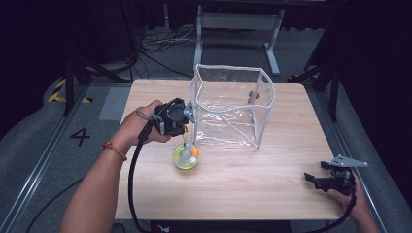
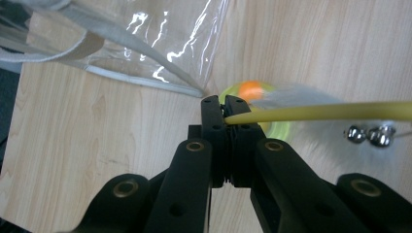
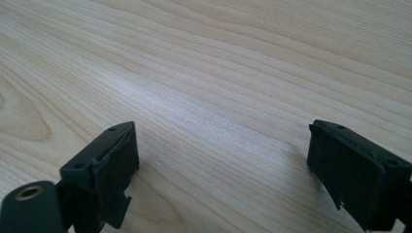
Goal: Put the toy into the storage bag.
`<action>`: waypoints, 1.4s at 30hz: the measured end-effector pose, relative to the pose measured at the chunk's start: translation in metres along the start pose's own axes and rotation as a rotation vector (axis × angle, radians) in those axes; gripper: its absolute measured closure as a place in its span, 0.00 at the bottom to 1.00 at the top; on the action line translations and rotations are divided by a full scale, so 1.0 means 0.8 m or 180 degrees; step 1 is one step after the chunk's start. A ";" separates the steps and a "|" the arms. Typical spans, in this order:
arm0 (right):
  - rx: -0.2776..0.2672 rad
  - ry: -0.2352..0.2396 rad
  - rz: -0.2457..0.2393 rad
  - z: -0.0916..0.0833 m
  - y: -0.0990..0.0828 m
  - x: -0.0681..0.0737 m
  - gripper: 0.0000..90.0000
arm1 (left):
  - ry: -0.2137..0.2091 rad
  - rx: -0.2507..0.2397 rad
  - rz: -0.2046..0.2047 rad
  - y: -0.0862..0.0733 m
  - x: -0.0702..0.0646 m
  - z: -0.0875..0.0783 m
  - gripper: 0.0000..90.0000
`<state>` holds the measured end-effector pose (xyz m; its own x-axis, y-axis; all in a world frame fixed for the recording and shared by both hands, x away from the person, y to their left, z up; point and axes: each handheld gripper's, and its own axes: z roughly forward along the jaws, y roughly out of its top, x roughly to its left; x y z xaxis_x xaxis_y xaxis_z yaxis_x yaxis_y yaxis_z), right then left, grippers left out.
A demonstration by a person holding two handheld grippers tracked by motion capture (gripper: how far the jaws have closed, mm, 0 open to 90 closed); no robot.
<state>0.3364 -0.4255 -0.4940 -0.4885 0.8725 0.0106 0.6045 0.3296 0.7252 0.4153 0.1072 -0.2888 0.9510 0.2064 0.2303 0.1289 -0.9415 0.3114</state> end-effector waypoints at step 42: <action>-0.0001 0.0000 0.0004 0.000 0.000 0.000 0.13 | 0.0557 -0.0243 -0.0550 0.005 0.075 -0.131 0.98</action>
<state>0.3364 -0.4254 -0.4940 -0.4878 0.8729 0.0115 0.6049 0.3285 0.7254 0.4436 0.1437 -0.1771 0.8526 0.4118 0.3217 0.2574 -0.8667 0.4273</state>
